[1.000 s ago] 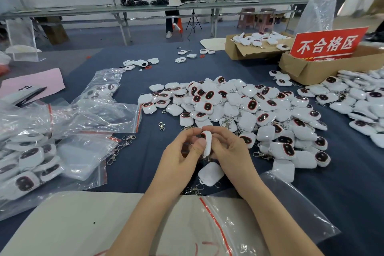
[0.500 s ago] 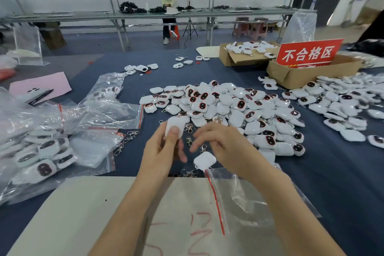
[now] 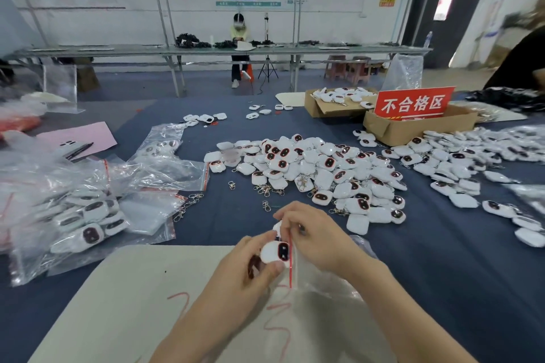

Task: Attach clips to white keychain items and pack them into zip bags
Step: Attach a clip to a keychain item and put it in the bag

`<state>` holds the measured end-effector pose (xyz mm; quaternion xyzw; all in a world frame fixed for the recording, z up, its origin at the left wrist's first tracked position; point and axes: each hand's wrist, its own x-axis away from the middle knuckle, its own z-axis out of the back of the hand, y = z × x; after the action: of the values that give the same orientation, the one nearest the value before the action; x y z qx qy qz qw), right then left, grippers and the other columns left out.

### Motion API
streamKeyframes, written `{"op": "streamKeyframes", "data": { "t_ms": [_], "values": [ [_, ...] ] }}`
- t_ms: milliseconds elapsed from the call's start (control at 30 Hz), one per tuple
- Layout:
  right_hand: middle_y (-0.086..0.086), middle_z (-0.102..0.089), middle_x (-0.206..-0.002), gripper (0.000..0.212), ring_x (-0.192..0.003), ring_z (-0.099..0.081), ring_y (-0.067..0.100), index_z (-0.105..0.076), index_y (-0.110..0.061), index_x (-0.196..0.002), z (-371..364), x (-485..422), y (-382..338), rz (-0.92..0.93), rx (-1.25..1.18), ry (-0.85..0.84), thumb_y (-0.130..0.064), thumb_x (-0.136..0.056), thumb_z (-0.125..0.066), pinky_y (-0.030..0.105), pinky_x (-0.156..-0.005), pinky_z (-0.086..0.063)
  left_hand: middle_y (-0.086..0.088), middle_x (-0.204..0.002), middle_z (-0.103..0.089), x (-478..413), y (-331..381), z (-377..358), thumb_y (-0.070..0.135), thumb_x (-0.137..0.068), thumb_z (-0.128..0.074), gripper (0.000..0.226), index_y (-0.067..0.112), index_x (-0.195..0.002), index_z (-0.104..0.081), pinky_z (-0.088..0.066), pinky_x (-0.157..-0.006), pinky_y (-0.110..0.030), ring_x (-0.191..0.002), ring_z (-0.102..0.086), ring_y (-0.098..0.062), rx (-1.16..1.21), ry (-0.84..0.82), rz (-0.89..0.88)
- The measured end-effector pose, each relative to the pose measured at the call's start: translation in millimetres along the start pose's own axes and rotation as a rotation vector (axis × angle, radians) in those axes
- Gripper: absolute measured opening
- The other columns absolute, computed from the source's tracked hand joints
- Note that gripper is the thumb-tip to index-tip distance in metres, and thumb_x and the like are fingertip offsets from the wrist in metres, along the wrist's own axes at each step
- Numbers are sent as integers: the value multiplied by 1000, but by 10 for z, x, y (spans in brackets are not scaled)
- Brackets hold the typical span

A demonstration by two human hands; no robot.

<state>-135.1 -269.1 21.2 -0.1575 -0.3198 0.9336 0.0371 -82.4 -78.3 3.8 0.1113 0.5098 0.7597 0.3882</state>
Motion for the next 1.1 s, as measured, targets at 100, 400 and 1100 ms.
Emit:
{"op": "streamKeyframes", "data": {
  "t_ms": [100,400,1100],
  "values": [
    [-15,-63,-115,48,-97,-62,2,-54,-38,-64,-7,4,-43,-71,7,28,5,-86,-46,39,-90,-50,19,-100,-68,-24,46,-53,25,-92,-74,35,41,-117,-57,-46,-73,-17,-77,-60,-2,-10,2,50],
    [-13,-62,-95,39,-85,-63,7,-53,-35,-65,-79,28,-58,-222,31,144,-4,-86,-41,41,-81,-51,17,-103,-62,9,151,-77,22,-103,-55,20,38,-100,-67,-37,-76,-11,-96,-55,2,-116,-71,-26],
    [-16,-67,-97,41,-72,-62,2,-65,-35,-104,13,-187,271,-395,-217,158,-5,-99,-38,9,-60,-45,18,-107,-62,-527,-286,10,30,-99,-61,24,38,-121,-60,-46,-96,-30,-105,-56,-6,-383,41,61]
  ]
}}
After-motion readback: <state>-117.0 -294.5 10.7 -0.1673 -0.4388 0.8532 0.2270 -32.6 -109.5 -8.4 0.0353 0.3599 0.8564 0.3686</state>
